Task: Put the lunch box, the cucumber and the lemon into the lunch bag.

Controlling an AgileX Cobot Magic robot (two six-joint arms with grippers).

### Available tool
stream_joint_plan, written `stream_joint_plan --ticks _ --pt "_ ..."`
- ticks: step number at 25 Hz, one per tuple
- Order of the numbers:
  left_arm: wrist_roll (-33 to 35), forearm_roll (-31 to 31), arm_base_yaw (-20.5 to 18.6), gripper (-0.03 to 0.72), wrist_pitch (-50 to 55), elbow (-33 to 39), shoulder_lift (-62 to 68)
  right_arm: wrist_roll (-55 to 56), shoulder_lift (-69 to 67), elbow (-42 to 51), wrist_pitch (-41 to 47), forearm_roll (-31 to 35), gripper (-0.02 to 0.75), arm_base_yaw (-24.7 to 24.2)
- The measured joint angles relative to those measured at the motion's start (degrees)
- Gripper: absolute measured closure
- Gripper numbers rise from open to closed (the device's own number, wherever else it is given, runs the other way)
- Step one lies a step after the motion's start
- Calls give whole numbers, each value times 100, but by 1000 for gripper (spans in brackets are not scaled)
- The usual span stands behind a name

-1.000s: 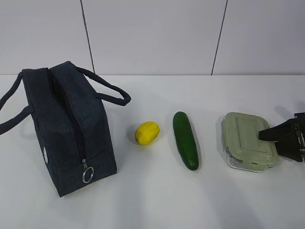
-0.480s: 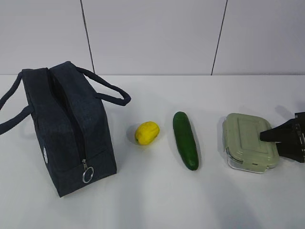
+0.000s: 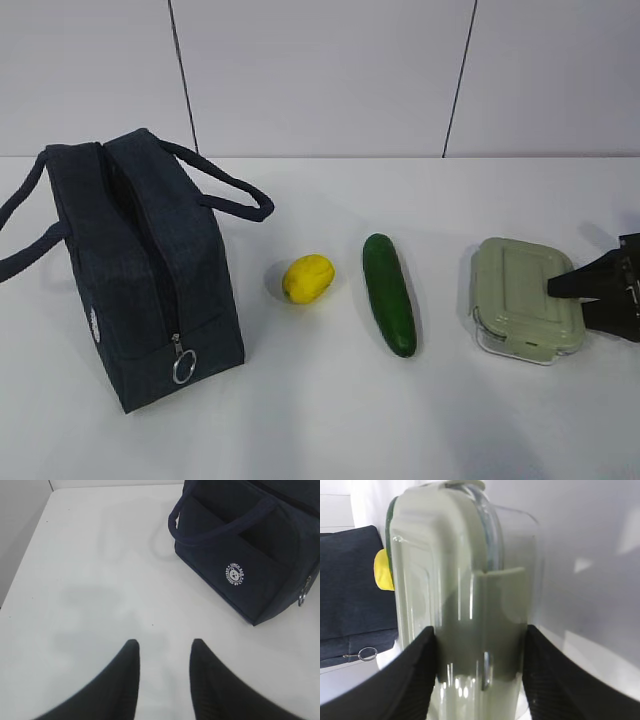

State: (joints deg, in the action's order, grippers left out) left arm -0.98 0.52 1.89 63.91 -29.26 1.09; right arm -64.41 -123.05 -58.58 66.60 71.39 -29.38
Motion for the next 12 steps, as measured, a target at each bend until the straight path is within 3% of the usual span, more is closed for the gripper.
stream_joint_plan --ticks 12 --pt "0 0 0 447 0 0 0 -12 45 0 -55 -40 362 0"
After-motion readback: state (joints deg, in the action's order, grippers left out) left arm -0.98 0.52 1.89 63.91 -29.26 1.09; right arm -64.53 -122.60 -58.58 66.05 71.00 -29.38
